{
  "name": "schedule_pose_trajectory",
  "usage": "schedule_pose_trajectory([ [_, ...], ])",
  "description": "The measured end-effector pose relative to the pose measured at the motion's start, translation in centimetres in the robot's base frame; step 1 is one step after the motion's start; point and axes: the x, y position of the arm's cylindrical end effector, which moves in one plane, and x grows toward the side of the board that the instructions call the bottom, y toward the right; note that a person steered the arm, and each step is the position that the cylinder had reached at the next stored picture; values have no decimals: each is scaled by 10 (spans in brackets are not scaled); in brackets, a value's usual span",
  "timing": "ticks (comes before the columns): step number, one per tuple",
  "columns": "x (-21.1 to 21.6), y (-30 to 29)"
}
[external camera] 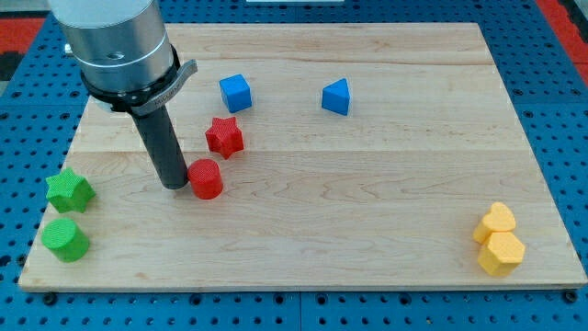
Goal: Move your arm towards yellow hexagon
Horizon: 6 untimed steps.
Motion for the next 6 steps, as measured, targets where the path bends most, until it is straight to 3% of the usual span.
schedule_pose_trajectory([
  [3,0,32],
  [4,59,43],
  [5,106,118],
  [6,127,171],
])
